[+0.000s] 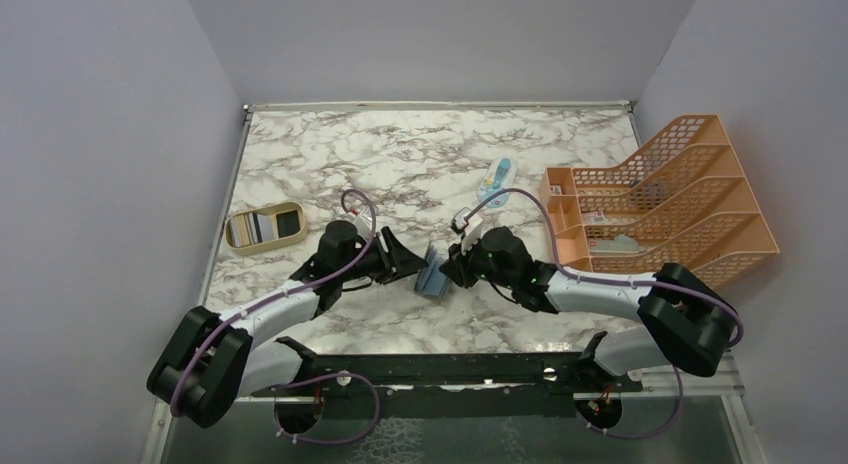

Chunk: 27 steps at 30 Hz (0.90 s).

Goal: Put the credit cards into the card holder
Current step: Close the card holder at the center of the board.

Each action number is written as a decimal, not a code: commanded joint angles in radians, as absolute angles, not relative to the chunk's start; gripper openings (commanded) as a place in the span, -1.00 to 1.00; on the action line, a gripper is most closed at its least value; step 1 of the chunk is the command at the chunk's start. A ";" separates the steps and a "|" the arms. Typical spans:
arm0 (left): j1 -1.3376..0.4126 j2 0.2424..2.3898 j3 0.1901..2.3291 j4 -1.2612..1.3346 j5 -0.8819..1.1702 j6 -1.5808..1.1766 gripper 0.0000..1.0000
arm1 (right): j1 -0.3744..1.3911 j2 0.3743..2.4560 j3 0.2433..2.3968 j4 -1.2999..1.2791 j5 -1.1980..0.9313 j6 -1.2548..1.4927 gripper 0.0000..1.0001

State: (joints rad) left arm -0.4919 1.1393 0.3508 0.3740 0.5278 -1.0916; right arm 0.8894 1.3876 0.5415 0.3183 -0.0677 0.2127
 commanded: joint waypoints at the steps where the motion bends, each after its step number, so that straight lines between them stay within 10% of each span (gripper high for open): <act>1: -0.568 1.193 0.337 0.472 0.468 -1.110 -0.06 | 0.897 1.344 0.497 0.434 -0.044 0.228 -0.61; 12: -0.666 1.309 0.366 0.486 0.349 -1.066 -0.55 | 0.897 1.283 0.429 0.461 -0.013 0.252 -0.63; 27: -0.696 1.377 0.384 0.486 0.312 -1.012 -0.52 | 0.896 1.300 0.605 -0.067 0.178 0.613 -0.24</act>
